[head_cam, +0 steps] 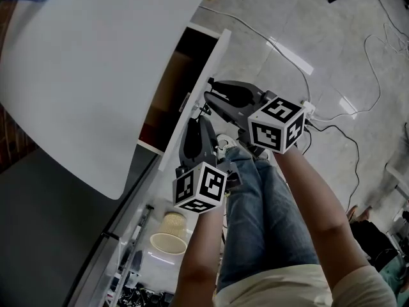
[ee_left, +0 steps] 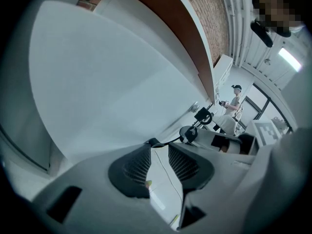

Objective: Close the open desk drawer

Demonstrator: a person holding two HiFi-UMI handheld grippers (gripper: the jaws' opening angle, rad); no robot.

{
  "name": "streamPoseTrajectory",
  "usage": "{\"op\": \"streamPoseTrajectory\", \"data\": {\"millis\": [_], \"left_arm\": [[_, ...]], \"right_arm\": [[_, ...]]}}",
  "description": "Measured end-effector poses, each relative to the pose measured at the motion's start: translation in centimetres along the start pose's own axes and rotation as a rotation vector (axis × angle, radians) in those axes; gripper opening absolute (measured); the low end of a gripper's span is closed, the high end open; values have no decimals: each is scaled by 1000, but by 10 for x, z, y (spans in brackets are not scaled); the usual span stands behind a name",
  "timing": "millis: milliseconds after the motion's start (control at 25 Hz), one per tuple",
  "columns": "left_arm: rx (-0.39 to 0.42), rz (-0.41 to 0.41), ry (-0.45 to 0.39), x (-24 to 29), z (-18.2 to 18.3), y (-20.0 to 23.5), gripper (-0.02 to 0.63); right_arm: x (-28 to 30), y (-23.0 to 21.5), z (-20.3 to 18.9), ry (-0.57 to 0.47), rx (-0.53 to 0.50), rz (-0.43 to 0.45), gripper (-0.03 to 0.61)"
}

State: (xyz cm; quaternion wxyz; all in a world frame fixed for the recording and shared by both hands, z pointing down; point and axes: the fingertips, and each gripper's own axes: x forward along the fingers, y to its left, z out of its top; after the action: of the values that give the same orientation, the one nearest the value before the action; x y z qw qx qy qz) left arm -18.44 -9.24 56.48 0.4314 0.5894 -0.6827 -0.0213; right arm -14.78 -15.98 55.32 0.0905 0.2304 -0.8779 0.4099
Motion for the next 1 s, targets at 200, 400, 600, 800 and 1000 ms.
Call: {"op": "streamPoseTrajectory", "data": {"millis": [200, 400, 600, 800, 1000], "left_arm": [[6, 7, -19, 3, 4, 2, 110], [17, 11, -38, 5, 8, 3, 110], [14, 17, -55, 8, 11, 7, 112], [8, 24, -70, 17, 38, 23, 112], [-1, 30, -77, 21, 48, 31, 112]], "right_arm": [[4, -1, 3, 3, -18, 11, 121], [7, -1, 4, 7, -40, 26, 126], [13, -2, 6, 12, -48, 37, 130], [42, 6, 19, 15, -48, 44, 133], [56, 9, 23, 26, -63, 49, 133]]}}
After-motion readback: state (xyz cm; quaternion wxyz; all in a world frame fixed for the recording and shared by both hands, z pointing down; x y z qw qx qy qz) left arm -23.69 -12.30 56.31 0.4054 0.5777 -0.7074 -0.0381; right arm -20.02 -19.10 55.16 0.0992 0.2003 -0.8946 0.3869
